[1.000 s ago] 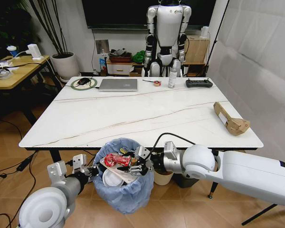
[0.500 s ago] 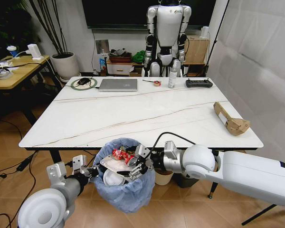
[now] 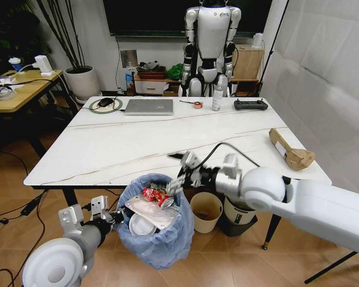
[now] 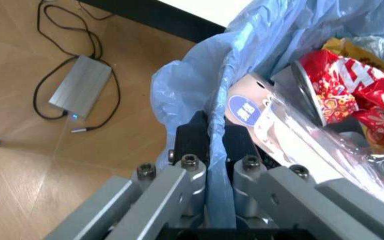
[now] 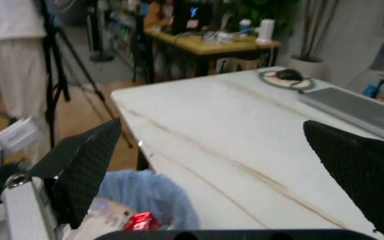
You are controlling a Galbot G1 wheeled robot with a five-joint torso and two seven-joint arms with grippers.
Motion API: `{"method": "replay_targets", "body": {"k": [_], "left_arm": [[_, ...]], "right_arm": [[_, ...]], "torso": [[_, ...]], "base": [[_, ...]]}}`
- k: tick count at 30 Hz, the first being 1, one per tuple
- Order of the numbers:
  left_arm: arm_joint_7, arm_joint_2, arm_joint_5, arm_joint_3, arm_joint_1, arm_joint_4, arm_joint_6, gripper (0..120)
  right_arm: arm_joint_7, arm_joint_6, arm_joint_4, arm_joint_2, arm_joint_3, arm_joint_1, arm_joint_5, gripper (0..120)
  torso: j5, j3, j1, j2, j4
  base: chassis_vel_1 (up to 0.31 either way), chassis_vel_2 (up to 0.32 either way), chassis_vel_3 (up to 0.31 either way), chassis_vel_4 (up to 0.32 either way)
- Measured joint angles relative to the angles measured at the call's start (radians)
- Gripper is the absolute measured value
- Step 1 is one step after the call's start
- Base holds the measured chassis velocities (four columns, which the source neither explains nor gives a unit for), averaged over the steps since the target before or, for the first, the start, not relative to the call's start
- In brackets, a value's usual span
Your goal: Pick up the trash bin and place the trash from the table into it.
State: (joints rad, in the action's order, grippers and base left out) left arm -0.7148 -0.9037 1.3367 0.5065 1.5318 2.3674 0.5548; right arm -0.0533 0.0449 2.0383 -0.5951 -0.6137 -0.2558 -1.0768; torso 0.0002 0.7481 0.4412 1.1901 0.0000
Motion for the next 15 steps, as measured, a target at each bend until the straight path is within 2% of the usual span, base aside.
{"method": "replay_targets", "body": {"k": [1,2,3,5,7,8,10,11,13,14,15], "left_arm": [[0.003,-0.005,-0.006,0.004,0.007,-0.001,0.000,0],[0.010,-0.014,-0.018,0.018,0.023,0.003,0.000,0],[0.019,-0.025,-0.036,0.035,0.047,0.010,-0.001,0],[0.039,-0.045,-0.072,0.061,0.101,0.025,-0.007,0],[0.043,-0.049,-0.080,0.063,0.108,0.027,-0.008,0],[0.048,-0.056,-0.093,0.064,0.112,0.028,-0.011,0],[0.053,-0.059,-0.100,0.060,0.110,0.027,-0.013,0],[0.056,-0.059,-0.105,0.059,0.110,0.026,-0.015,0],[0.061,-0.059,-0.112,0.058,0.113,0.025,-0.015,0],[0.061,-0.059,-0.112,0.058,0.113,0.025,-0.015,0],[0.065,-0.060,-0.115,0.056,0.117,0.027,-0.015,0]], "right_arm": [[0.000,-0.025,-0.014,0.019,0.075,-0.069,-0.019,100],[-0.002,-0.037,-0.028,0.025,0.120,-0.111,-0.030,100],[-0.007,-0.051,-0.043,0.024,0.145,-0.135,-0.039,100],[-0.029,-0.085,-0.069,0.030,0.217,-0.200,-0.052,100],[-0.038,-0.097,-0.075,0.037,0.250,-0.231,-0.053,100],[-0.064,-0.125,-0.088,0.048,0.378,-0.337,-0.052,100],[-0.080,-0.146,-0.096,0.049,0.532,-0.479,-0.047,100],[-0.082,-0.150,-0.099,0.048,0.614,-0.571,-0.039,100],[-0.092,-0.154,-0.104,0.042,0.746,-0.701,-0.013,100],[-0.092,-0.154,-0.104,0.042,0.746,-0.701,-0.013,100],[-0.107,-0.162,-0.108,0.034,0.845,-0.797,0.012,100]], "torso": [[-0.0002,0.000,0.000,0.000,-0.0004],[-0.0002,0.000,0.000,0.000,-0.0016],[-0.0001,0.000,0.000,0.000,-0.0017],[0.0007,0.000,0.000,0.000,0.0008],[0.0009,0.000,0.000,0.000,0.0007],[0.0000,0.000,0.000,0.000,0.0007],[-0.0002,0.000,0.000,0.000,0.0006],[0.0004,0.000,0.000,0.000,-0.0005],[0.0006,0.000,0.000,0.000,-0.0012],[0.0006,0.000,0.000,0.000,-0.0012],[0.0002,0.000,0.000,0.000,-0.0009]], "base": [[0.000,0.000,0.000,0.000],[0.000,0.000,0.000,0.000],[0.000,0.000,0.000,0.000],[0.000,0.000,0.000,0.000],[0.000,0.000,0.000,0.000],[0.000,0.000,0.000,0.000],[0.000,0.000,0.000,0.000],[0.000,0.000,0.000,0.000],[0.000,0.000,0.000,0.000],[0.000,0.000,0.000,0.000],[0.000,0.000,0.000,0.000]]}}
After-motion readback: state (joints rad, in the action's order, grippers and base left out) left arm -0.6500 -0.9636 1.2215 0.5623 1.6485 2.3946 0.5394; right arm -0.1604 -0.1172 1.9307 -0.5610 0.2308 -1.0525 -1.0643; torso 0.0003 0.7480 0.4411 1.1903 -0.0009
